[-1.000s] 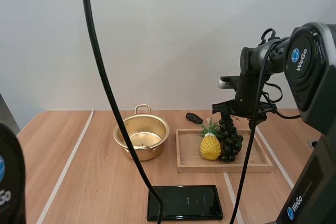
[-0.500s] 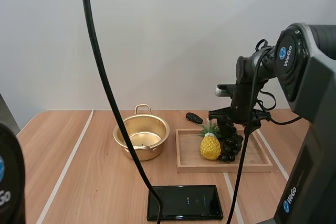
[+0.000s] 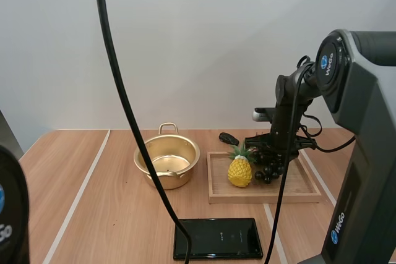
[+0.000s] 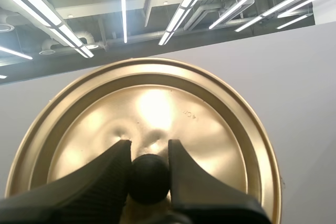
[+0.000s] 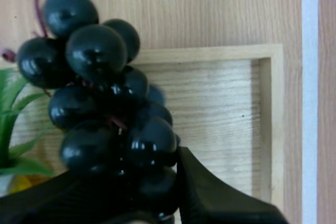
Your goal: Open the pot, put the grape inside, and close it
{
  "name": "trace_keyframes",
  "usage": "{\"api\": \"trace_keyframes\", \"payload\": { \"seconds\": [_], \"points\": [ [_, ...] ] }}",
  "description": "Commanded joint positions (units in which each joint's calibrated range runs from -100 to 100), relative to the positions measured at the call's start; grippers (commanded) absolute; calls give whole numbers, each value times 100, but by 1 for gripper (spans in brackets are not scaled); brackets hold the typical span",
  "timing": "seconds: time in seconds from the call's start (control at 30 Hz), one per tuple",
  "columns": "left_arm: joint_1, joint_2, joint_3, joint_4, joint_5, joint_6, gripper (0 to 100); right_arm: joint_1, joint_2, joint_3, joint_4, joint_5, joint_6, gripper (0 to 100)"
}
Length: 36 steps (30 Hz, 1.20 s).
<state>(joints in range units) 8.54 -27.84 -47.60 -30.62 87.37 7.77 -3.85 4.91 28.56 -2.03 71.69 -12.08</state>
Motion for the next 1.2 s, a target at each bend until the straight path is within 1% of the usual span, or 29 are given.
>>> {"api": "trace_keyframes", "payload": {
  "seconds": [0.0, 0.2, 0.47, 0.67, 0.87, 1.1, 1.17],
  "points": [
    [5, -31, -39, -34, -25, -61, 0, -20, -75, 26, 46, 68, 162, 0],
    [5, -31, -39, -34, -4, -61, 0, -20, -425, 26, -145, -53, 162, 0],
    [5, -31, -39, -46, -6, -61, 0, -20, -1580, -282, -372, -53, 162, 0],
    [5, -31, -39, -70, -6, -61, 0, -20, -2497, -586, -350, -67, -155, 0],
    [5, -31, -39, -99, -6, -61, 0, -20, -3192, -1051, -362, -100, -175, 0],
    [5, -31, -39, -111, 155, -61, 0, -20, -3580, -1667, -269, -100, -175, 0],
    [5, -31, -39, -111, 170, -61, 0, -20, -3609, -1868, -154, -100, -353, 0]
  ]
}}
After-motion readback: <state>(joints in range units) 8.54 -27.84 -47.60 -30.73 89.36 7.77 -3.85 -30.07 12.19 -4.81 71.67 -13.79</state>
